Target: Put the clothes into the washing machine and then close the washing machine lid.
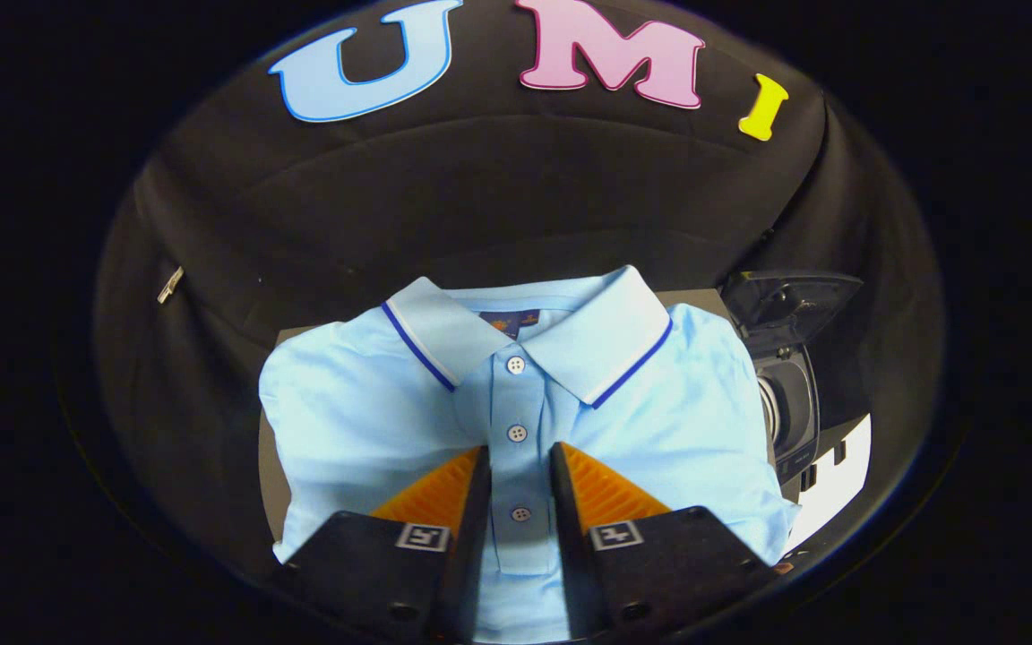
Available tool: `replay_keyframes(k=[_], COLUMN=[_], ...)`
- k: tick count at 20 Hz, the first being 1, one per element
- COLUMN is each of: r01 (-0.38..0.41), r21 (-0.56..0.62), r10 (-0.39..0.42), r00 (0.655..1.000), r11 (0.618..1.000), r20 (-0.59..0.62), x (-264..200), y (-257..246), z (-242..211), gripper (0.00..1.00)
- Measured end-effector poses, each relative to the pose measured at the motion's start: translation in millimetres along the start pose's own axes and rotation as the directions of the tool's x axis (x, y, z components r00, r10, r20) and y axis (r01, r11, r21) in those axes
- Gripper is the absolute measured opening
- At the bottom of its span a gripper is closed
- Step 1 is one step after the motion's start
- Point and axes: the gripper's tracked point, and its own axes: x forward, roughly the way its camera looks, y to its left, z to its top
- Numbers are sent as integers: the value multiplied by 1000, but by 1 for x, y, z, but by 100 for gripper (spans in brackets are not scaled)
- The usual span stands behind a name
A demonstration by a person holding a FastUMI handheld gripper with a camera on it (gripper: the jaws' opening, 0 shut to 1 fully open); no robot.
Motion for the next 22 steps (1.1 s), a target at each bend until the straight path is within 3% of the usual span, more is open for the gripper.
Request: replay_keyframes(k=[1, 8, 9, 17, 22], r01=[-6, 1, -3, -22, -13], r21=[16, 15, 25, -24, -47], r10=[7, -1, 2, 25, 26], r00=[1000, 1000, 999, 986, 955], r11=[1000, 1000, 1000, 999, 999], r20=[-1, 29, 35, 164, 294], x=[1, -1, 5, -2, -25], y=[0, -3, -5, 0, 0], z=[-1, 0, 2, 2, 13], gripper=[28, 27, 6, 6, 6])
